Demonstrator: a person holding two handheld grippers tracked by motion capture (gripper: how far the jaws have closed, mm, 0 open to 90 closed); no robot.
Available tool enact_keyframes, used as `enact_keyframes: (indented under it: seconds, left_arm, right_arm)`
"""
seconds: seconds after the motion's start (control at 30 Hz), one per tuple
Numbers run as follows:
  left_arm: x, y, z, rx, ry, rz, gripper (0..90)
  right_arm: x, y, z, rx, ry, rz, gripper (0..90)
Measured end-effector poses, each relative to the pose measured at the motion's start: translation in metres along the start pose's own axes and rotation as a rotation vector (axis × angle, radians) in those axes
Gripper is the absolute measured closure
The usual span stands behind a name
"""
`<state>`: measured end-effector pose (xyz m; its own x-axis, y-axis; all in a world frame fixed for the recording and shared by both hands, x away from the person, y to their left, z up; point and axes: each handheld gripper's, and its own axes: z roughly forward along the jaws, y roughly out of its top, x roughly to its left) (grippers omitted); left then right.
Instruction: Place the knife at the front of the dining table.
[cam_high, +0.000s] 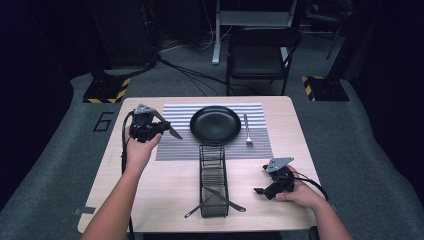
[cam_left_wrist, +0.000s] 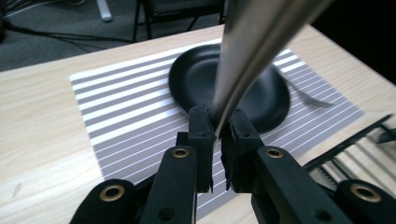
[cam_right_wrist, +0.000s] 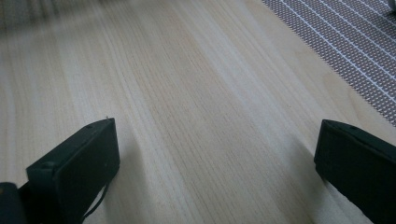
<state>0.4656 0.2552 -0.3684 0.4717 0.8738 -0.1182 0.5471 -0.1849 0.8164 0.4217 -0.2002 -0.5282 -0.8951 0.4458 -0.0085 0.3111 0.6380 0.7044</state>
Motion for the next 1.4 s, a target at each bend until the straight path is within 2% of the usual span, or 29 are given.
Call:
enact_keyframes:
  seconds: [0.2, 0.33, 0.67, 0.93, 1.2, 1.3, 1.4]
  left_arm:
    - [0.011, -0.010, 0.006, 0.022, 0.033, -0.019, 82.5]
    - [0.016, -0.016, 0.007, 0.032, 0.039, -0.031, 82.6]
    - [0.018, -0.031, 0.001, 0.057, 0.043, -0.035, 82.6]
    - [0.020, -0.042, 0.005, 0.078, 0.041, -0.035, 82.6]
    - [0.019, -0.044, 0.013, 0.080, 0.045, -0.035, 82.5]
    - [0.018, -0.042, 0.014, 0.083, 0.046, -0.023, 82.4]
    - [0.018, -0.040, 0.016, 0.070, 0.047, -0.033, 82.3]
  right_arm:
    - [0.000, 0.000, 0.000, 0.000, -0.001, 0.001, 0.0]
    - [0.000, 0.000, 0.000, -0.001, -0.002, 0.002, 0.0]
    - [0.000, 0.000, 0.000, -0.001, 0.001, 0.000, 0.0]
    - [0.000, 0.000, 0.000, 0.000, 0.000, 0.000, 0.0]
    - [0.000, 0.000, 0.000, -0.001, -0.001, 0.002, 0.0]
    - [0.000, 0.000, 0.000, 0.000, 0.000, 0.000, 0.0]
    - [0.000, 0.000, 0.000, -0.001, 0.000, 0.001, 0.0]
